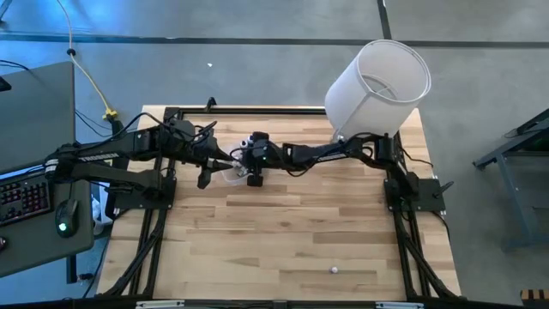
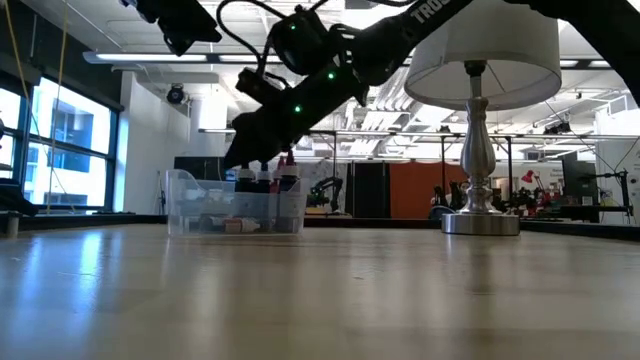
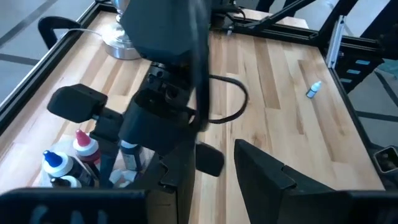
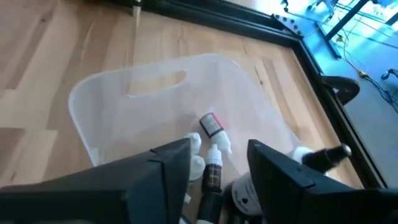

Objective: Pick & Place food coloring
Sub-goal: Put the small brown food coloring bottle into the transparent bin

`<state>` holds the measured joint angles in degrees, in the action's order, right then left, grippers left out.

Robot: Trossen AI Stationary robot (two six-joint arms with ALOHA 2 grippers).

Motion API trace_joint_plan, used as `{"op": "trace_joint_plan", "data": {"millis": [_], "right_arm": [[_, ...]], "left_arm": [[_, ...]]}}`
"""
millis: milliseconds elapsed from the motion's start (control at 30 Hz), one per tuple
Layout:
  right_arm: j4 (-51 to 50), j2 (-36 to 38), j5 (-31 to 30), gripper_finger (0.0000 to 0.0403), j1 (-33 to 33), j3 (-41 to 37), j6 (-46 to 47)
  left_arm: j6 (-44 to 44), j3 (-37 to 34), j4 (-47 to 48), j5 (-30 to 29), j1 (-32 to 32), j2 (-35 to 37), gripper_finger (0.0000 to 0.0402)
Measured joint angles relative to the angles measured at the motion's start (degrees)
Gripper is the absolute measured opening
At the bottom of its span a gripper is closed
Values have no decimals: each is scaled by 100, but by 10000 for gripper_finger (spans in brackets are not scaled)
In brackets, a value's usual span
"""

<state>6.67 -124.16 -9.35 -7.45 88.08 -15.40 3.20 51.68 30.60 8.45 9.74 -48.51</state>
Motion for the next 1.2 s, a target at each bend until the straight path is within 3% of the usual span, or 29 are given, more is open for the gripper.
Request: {"op": "trace_joint_plan", "data": {"millis": [167,400,533,767,867,1067,1200], "right_arm": [[-660,189,-12,179,153,291,-12],[-3889,1164,-394,180,695,1097,190],[-5622,1786,-336,162,1078,1345,1479],[-7869,2460,885,123,1978,1337,4078],[-8107,2453,929,114,2631,1295,4438],[-7423,2441,996,121,3920,499,4971],[-6924,2435,1097,139,4417,-173,6319]], "left_arm": [[0,0,47,-29,0,0,111],[153,0,254,-2,0,-63,111],[813,0,262,5,-1,-386,111],[864,0,-14,27,-1,-1273,111],[866,0,-329,343,0,-1687,111],[866,2,-1096,999,1,-2271,111],[864,4,-989,397,2,-2299,111]]}}
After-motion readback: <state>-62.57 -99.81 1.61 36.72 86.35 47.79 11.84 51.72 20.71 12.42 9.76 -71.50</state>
